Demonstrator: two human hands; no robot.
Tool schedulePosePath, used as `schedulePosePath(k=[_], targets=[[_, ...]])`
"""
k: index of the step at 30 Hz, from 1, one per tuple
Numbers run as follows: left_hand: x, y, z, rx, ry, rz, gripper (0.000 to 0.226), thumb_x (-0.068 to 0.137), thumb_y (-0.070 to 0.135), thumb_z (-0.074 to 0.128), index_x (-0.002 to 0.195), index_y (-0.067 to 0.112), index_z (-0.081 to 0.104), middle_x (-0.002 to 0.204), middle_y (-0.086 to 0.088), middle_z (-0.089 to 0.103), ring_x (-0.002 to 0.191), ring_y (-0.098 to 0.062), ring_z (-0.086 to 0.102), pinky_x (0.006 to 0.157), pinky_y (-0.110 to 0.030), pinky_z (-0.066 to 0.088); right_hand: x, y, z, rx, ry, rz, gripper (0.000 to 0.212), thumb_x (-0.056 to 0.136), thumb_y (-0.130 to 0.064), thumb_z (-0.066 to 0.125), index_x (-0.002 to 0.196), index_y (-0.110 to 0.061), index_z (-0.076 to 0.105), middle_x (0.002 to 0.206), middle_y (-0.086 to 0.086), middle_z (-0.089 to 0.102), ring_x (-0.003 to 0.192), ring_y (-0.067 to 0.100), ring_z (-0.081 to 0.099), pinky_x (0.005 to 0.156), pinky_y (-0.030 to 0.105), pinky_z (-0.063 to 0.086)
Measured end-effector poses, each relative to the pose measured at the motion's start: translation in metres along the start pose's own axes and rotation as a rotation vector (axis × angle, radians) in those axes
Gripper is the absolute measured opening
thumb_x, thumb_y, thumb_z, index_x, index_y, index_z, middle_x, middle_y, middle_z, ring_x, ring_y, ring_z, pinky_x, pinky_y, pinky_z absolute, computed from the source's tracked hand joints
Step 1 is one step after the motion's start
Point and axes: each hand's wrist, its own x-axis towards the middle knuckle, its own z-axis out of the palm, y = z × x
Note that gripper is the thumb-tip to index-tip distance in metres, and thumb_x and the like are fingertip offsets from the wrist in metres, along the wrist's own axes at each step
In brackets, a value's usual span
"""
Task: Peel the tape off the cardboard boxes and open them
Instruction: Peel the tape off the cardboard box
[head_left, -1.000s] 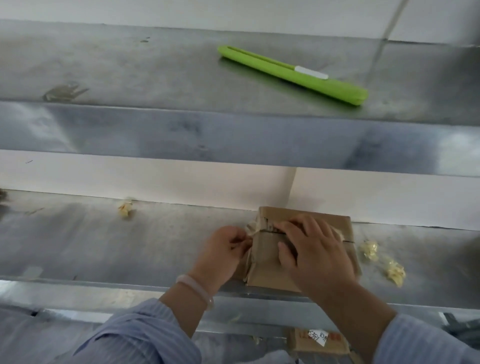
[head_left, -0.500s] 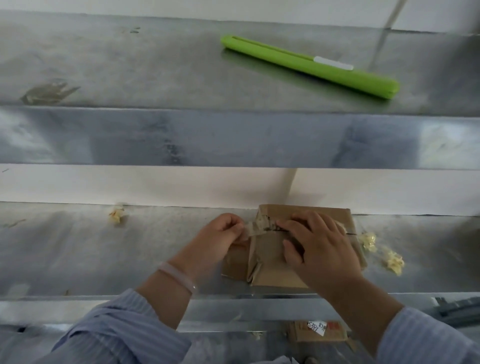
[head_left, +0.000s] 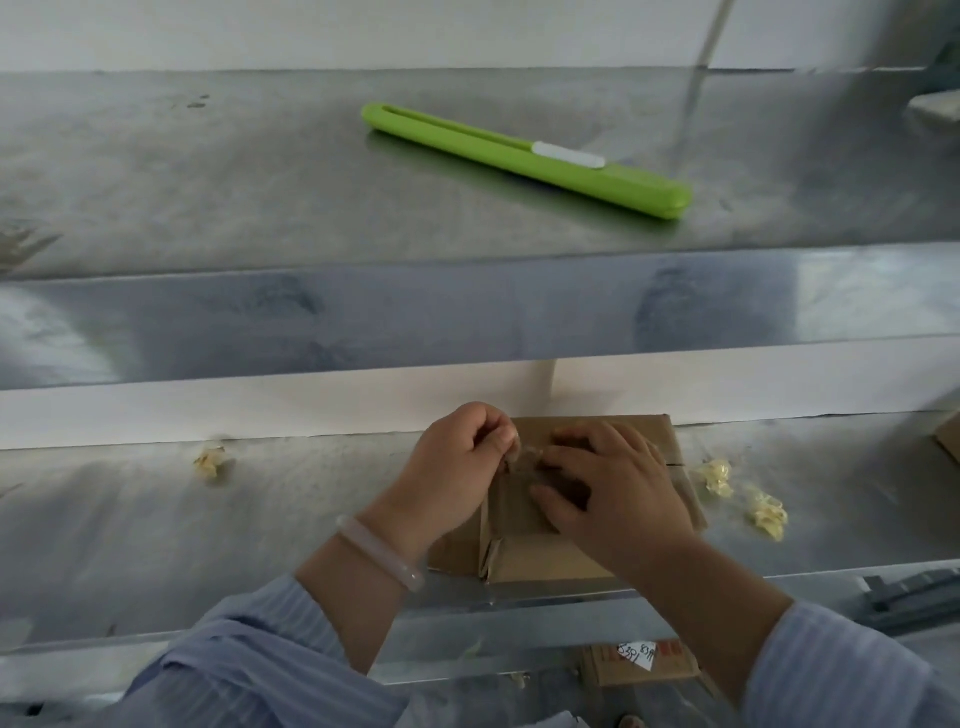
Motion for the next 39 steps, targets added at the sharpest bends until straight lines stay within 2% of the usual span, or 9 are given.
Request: schedulePosePath(k=[3,9,12,15,21,23,27,34,39], targets=[[0.003,0.0,0.005,0.046,-0.029,0.022,0.019,0.096,0.019,0.054,0.079,0.029,0.057,0.077,0.011,0.061,0.074,0.003,0.056,0.064,-0.005,0.04,0.01,-0.006,0.0,0.078,-0.07,0.058,0.053,0.073,-0.078,0.043,0.112,-0.051,0.066,0.129,-0.025,0.05,0.127,0.01,0.036,0.109,0.034,0.023],[0.0,-0.013,-0.003,-0.052,0.019,0.072,0.032,0.093,0.008,0.057,0.079,0.036,0.064,0.086,0.014,0.064,0.078,0.001,0.061,0.071,-0.016,0.049,0.017,-0.01,0.004,0.205,0.079,0.158,0.025,0.082,-0.064,0.059,0.092,-0.045,0.073,0.107,-0.026,0.063,0.112,0.005,0.046,0.095,0.025,0.024],[-0.005,-0.026,-0.001,-0.001,0.044,0.093,0.021,0.089,0.016,0.065,0.099,0.034,0.064,0.103,0.018,0.06,0.095,0.003,0.057,0.08,-0.018,0.05,0.016,-0.009,0.005,0.226,0.106,0.164,0.016,0.086,-0.053,0.062,0.09,-0.041,0.072,0.095,-0.021,0.067,0.103,0.007,0.052,0.091,0.026,0.027],[-0.009,-0.039,0.007,0.228,0.028,0.245,0.041,0.085,0.026,0.069,0.125,0.025,0.06,0.116,0.017,0.05,0.108,0.003,0.047,0.092,-0.013,0.042,0.019,-0.008,0.008,0.255,0.133,0.172,0.011,0.088,-0.045,0.063,0.089,-0.038,0.072,0.09,-0.02,0.068,0.096,0.006,0.056,0.097,0.03,0.034],[-0.01,-0.045,0.013,0.235,0.05,0.242,0.054,0.087,0.032,0.064,0.138,0.024,0.047,0.133,0.013,0.039,0.117,-0.004,0.045,0.098,-0.024,0.045,0.02,-0.006,0.008,0.287,0.144,0.146,0.01,0.086,-0.039,0.069,0.08,-0.032,0.073,0.078,-0.019,0.067,0.082,0.005,0.059,0.096,0.035,0.042],[-0.007,-0.047,0.011,0.208,0.023,0.267,0.054,0.087,0.034,0.062,0.138,0.024,0.047,0.136,0.014,0.037,0.122,-0.002,0.043,0.098,-0.021,0.043,0.02,-0.006,0.007,0.283,0.14,0.148,0.009,0.086,-0.038,0.069,0.081,-0.032,0.074,0.08,-0.019,0.068,0.084,0.005,0.059,0.098,0.035,0.041],[-0.003,-0.044,0.005,0.142,-0.007,0.286,0.04,0.082,0.026,0.072,0.12,0.023,0.059,0.123,0.017,0.049,0.111,0.0,0.05,0.088,-0.006,0.041,0.021,-0.007,0.006,0.282,0.105,0.152,0.013,0.089,-0.041,0.065,0.086,-0.034,0.075,0.082,-0.02,0.069,0.085,0.003,0.059,0.098,0.037,0.043],[0.003,-0.048,0.002,0.179,-0.023,0.304,0.032,0.08,0.034,0.073,0.106,0.026,0.056,0.116,0.018,0.049,0.106,-0.002,0.053,0.084,-0.016,0.049,0.021,-0.008,0.005,0.299,0.112,0.168,0.012,0.091,-0.032,0.065,0.086,-0.031,0.076,0.078,-0.02,0.068,0.08,0.002,0.059,0.094,0.038,0.045],[0.003,-0.05,0.004,0.143,-0.03,0.27,0.037,0.081,0.035,0.073,0.113,0.03,0.055,0.119,0.02,0.047,0.108,-0.001,0.053,0.087,-0.018,0.05,0.021,-0.008,0.004,0.365,0.078,0.266,0.02,0.093,-0.029,0.061,0.079,-0.021,0.074,0.07,-0.012,0.066,0.07,0.006,0.058,0.081,0.033,0.052]])
